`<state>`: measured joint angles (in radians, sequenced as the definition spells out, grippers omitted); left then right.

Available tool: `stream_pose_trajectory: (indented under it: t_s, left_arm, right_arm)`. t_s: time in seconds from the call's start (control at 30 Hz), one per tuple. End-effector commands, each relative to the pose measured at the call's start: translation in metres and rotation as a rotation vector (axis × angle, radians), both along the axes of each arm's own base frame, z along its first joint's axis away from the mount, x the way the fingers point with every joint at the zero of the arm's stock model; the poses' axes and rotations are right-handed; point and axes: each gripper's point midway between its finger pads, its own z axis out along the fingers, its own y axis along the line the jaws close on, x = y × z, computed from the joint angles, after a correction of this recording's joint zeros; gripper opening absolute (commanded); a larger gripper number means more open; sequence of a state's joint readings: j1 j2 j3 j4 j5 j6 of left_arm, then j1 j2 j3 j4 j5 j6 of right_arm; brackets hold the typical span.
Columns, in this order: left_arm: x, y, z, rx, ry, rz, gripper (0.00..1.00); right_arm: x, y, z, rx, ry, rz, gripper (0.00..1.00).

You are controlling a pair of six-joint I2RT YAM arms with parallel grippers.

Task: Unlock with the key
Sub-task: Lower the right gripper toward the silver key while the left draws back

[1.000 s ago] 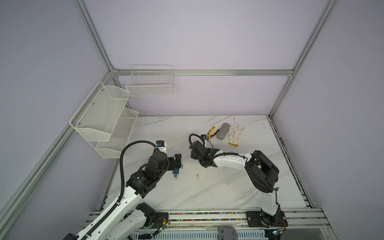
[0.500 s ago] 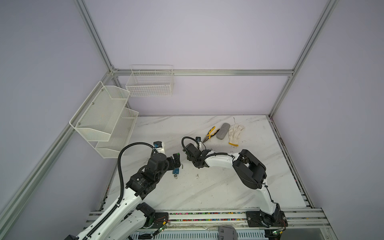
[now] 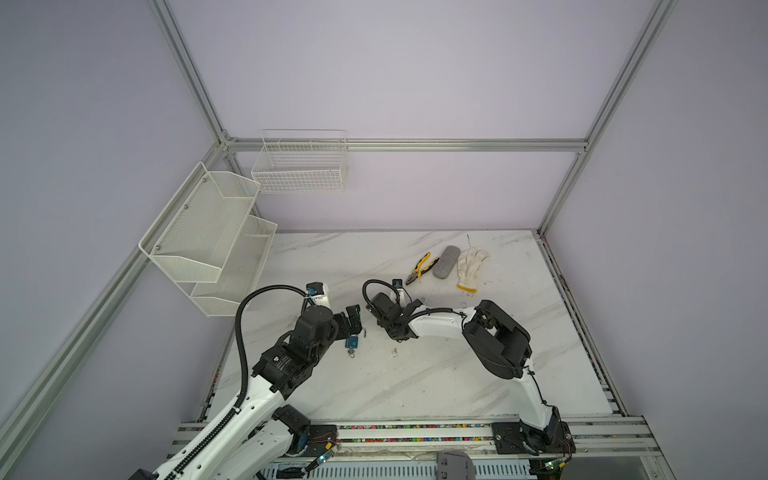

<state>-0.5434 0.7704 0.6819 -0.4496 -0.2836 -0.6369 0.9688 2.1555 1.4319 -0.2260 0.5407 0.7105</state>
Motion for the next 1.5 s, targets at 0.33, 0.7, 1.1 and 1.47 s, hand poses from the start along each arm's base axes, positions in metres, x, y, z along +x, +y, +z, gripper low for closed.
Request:
stream_pose_trajectory:
  t_s: [0.33, 0.7, 1.1, 1.47]
  left_arm:
    - [0.002, -0.009, -0.005, -0.081, 0.008, -0.012, 1.00]
    - [0.010, -0.017, 0.000, -0.108, -0.018, -0.022, 1.00]
    - [0.015, -0.027, -0.003, -0.119, -0.003, -0.058, 1.00]
    - [0.020, -0.036, -0.006, -0.131, 0.011, -0.081, 1.00]
  right_arm:
    - [-0.040, -0.037, 0.015, -0.025, 0.072, 0.061, 0.82]
    - [-0.045, -0.004, 0.042, 0.122, 0.091, 0.293, 0.75]
    - [-0.008, 0.002, 0.030, 0.211, 0.105, 0.457, 0.45]
    - [-0.003, -0.005, 0.016, 0.233, 0.138, 0.503, 0.33]
